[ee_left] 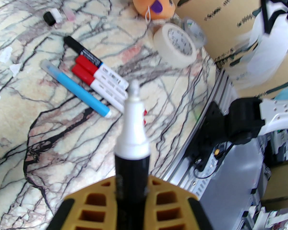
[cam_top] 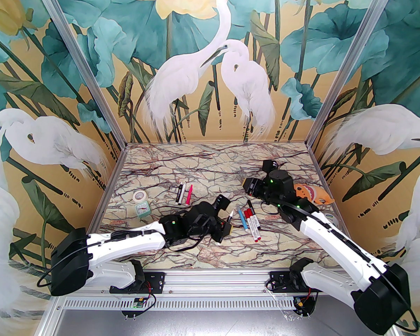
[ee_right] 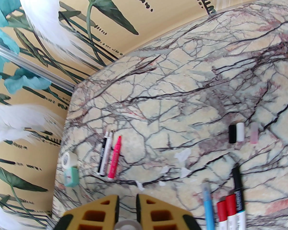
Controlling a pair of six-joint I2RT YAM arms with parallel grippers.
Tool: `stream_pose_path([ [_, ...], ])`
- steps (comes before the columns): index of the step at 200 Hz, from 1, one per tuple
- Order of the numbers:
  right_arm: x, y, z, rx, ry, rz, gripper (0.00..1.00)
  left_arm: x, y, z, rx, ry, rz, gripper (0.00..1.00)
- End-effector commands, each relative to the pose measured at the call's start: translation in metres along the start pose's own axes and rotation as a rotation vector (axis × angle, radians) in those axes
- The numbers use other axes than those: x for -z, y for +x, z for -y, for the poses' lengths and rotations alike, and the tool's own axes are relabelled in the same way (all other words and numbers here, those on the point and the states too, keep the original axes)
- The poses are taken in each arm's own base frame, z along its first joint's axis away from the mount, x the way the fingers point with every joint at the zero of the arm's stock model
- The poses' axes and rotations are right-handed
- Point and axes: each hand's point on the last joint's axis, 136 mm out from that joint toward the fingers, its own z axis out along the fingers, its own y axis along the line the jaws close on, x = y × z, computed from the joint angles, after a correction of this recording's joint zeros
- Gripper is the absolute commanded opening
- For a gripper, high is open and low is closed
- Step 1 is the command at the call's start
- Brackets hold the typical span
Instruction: Open the pen caps
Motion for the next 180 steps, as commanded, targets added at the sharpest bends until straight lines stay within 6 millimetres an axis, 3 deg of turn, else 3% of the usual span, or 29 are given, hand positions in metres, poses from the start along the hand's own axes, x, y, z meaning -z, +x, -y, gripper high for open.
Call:
stream_pose_path([
  [1,0.008,0.016,0.017,0.114,0.036,-0.088,0.07,0.014,-0.014,0.003,0.076,0.087,0.081,0.03],
  [40,0.008,0.014,0.053,0.129,0.142,-0.154,0.09,0.027,-0.02,-0.006,0.117,0.109,0.134,0.04],
  [85,-0.006,0.002,0.091,0.152,0.289,-0.224,0.1,0.03,-0.02,-0.004,0.138,0.157,0.161,0.04],
  [180,-0.063,-0.013,0.156,0.14,0.415,-0.353,0.11,0.033,-0.019,-0.005,0.119,0.137,0.146,0.05],
])
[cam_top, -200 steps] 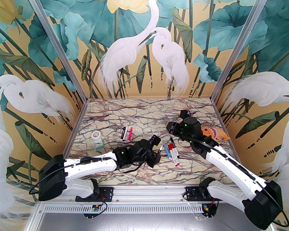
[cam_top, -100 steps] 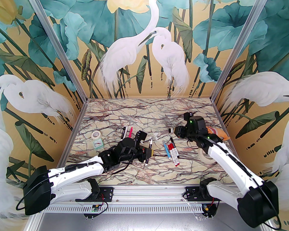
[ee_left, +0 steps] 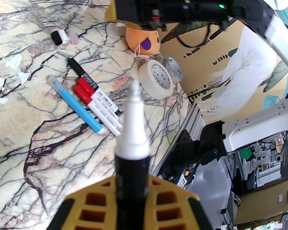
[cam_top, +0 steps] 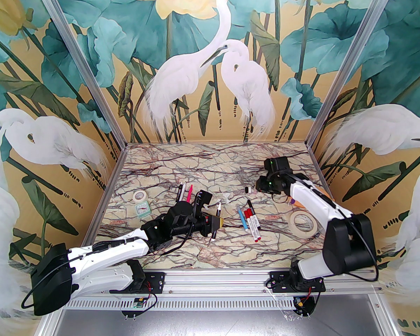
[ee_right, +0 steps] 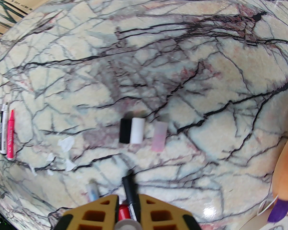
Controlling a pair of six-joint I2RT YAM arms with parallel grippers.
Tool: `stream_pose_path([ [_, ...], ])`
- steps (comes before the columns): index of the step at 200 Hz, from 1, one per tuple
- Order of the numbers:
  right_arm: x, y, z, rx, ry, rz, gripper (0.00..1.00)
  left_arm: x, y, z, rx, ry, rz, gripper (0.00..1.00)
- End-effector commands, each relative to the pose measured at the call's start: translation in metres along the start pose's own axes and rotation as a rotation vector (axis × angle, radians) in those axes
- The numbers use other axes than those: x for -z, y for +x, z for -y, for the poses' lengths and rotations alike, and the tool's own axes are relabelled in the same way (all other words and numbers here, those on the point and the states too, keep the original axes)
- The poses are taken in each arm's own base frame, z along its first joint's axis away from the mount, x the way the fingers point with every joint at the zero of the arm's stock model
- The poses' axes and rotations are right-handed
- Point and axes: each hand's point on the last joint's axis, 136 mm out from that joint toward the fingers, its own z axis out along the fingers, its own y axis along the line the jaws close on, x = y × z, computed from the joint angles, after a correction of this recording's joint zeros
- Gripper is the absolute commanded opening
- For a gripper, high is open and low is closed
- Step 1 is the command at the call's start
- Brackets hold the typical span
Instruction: Open the pen caps
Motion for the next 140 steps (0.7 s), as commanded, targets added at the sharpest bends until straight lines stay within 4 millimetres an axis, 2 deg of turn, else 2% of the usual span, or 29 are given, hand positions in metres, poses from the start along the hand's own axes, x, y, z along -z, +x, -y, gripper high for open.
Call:
stream_pose_path([
  [1,-0.012,-0.008,0.01,0.027,0.031,-0.02,0.11,0.003,-0.004,0.004,-0.012,0.013,0.004,0.05],
  [60,-0.051,-0.015,0.029,-0.002,0.045,-0.091,0.12,0.004,-0.005,0.002,-0.014,-0.013,0.0,0.05],
  [140,-0.076,-0.008,0.042,-0.026,0.039,-0.156,0.14,-0.004,-0.005,0.001,-0.008,-0.018,-0.026,0.03],
])
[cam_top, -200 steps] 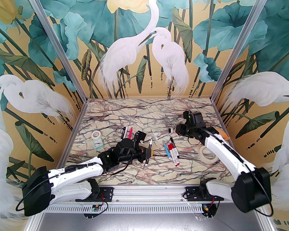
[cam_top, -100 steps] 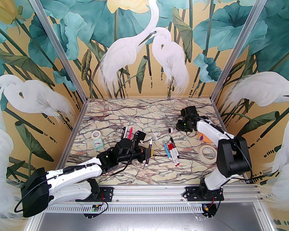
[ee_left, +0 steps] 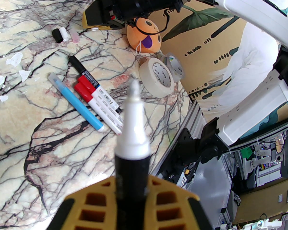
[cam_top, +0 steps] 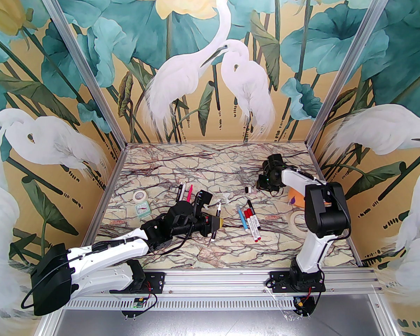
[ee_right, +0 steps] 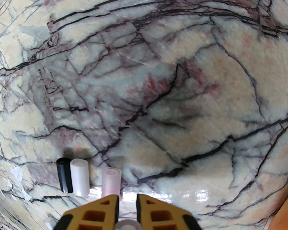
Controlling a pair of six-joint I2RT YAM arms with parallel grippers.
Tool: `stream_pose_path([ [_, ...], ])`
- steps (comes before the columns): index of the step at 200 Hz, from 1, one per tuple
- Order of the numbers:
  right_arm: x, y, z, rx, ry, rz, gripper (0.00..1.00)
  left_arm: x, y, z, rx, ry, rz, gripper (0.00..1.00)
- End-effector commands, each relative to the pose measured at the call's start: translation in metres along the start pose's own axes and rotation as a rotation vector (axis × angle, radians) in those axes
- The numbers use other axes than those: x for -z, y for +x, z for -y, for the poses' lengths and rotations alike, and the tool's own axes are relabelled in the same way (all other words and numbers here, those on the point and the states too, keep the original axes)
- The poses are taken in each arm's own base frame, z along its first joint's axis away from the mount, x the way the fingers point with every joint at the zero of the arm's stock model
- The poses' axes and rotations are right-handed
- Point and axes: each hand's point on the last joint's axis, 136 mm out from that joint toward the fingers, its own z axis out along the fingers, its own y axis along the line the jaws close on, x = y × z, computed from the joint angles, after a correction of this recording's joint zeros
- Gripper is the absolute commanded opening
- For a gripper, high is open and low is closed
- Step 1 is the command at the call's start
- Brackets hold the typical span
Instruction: Open the pen caps
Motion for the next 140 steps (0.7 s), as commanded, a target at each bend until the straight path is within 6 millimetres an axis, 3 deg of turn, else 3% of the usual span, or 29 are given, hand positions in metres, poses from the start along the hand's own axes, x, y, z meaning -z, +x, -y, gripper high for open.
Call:
stream_pose_path([
  [1,-0.004,-0.005,-0.001,0.013,-0.021,-0.008,0.14,-0.002,-0.006,0.003,-0.014,-0.002,-0.006,0.04],
  [140,-0.015,0.003,0.0,0.002,-0.034,-0.04,0.25,-0.009,-0.003,0.007,-0.006,0.03,-0.032,0.01],
])
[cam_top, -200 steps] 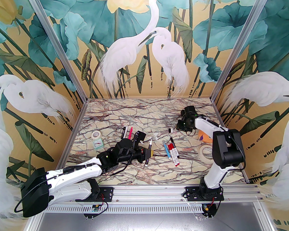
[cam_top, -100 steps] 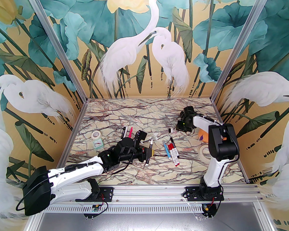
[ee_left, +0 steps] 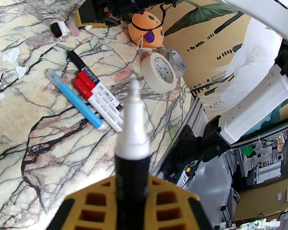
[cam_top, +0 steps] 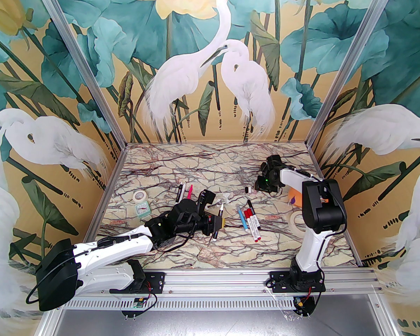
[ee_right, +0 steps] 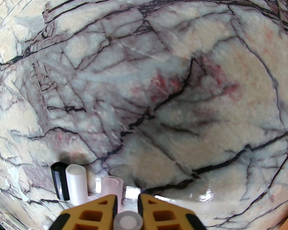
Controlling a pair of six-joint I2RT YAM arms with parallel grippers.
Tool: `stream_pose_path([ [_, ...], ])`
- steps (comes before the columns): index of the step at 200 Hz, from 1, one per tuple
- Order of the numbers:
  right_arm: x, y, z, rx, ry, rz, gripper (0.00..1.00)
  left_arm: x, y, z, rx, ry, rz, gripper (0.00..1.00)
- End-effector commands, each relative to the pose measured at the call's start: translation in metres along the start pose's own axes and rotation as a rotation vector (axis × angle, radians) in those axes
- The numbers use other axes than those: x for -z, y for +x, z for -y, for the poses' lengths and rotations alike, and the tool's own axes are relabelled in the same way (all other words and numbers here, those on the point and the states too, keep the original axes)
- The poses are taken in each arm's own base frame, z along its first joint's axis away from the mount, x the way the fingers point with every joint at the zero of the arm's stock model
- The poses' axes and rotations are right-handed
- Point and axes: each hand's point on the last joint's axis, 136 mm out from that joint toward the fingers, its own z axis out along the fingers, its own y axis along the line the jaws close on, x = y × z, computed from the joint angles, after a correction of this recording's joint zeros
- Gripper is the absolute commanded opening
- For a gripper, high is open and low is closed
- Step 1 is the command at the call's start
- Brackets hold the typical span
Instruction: Open the pen caps
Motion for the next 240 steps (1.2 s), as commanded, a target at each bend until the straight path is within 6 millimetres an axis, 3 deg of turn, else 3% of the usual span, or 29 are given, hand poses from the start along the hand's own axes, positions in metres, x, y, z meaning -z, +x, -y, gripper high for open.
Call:
stream_pose_path([
  [1,-0.004,-0.002,0.002,0.002,-0.003,-0.005,0.25,0.0,-0.006,0.007,-0.012,0.032,0.005,0.01],
  [196,-0.001,-0.007,-0.003,0.0,-0.013,0.0,0.3,0.002,-0.004,0.005,-0.002,0.025,0.007,0.01],
  [240,0.02,-0.005,-0.004,-0.019,0.005,0.055,0.31,0.008,-0.01,-0.001,-0.001,-0.026,0.034,0.01],
])
